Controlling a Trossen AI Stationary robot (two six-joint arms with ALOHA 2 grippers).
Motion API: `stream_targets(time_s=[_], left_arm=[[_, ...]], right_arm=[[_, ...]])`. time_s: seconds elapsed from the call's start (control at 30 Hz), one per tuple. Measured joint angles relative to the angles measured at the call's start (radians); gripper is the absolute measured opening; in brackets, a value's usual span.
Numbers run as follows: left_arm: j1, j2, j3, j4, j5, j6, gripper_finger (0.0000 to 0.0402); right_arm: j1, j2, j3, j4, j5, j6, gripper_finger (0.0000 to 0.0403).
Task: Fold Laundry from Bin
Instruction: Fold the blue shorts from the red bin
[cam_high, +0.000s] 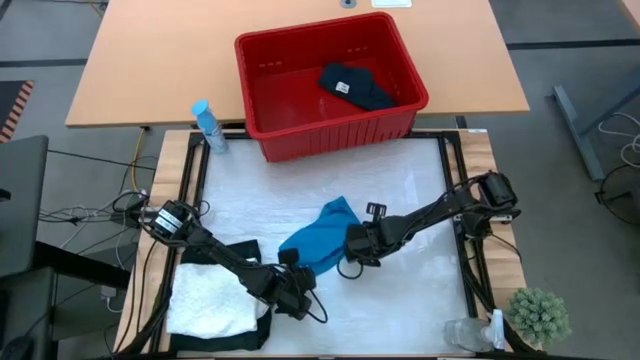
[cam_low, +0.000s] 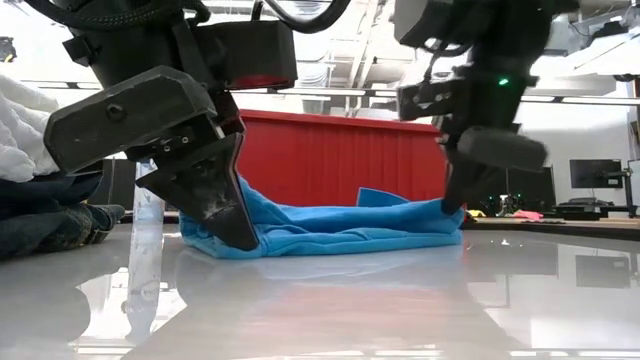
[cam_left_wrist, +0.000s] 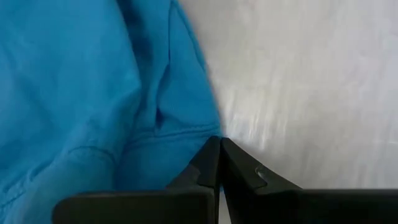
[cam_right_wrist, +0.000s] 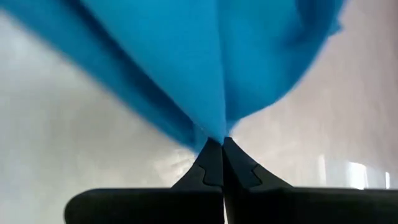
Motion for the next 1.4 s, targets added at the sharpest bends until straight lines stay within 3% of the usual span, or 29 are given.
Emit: stream_targets(time_s=[0.27,0.57,0.83,1.4], left_arm=[[0.0,0.001,0.0,-0.003,0.001,-0.009,0.0],[0.0,0.001,-0.001,-0.027,0.008,-0.011,0.0],[0.0,0.0,-0.001,-0.034,-0.001,-0.015,0.0],[0.0,-0.003,-0.002,-0.036,-0.01,0.004,0.0]], right_arm=[[0.082,0.0,0.0,-0.052,-0.004,-0.007,0.0015],[0.075,0.0,0.0,-0.127,0.01,0.017,0.0015],[0.103,0.0,0.0,-0.026,-0.063,-0.022,0.0016],[0.166,-0.018,-0.001,-0.119,-0.066,-0.067,0.0144]])
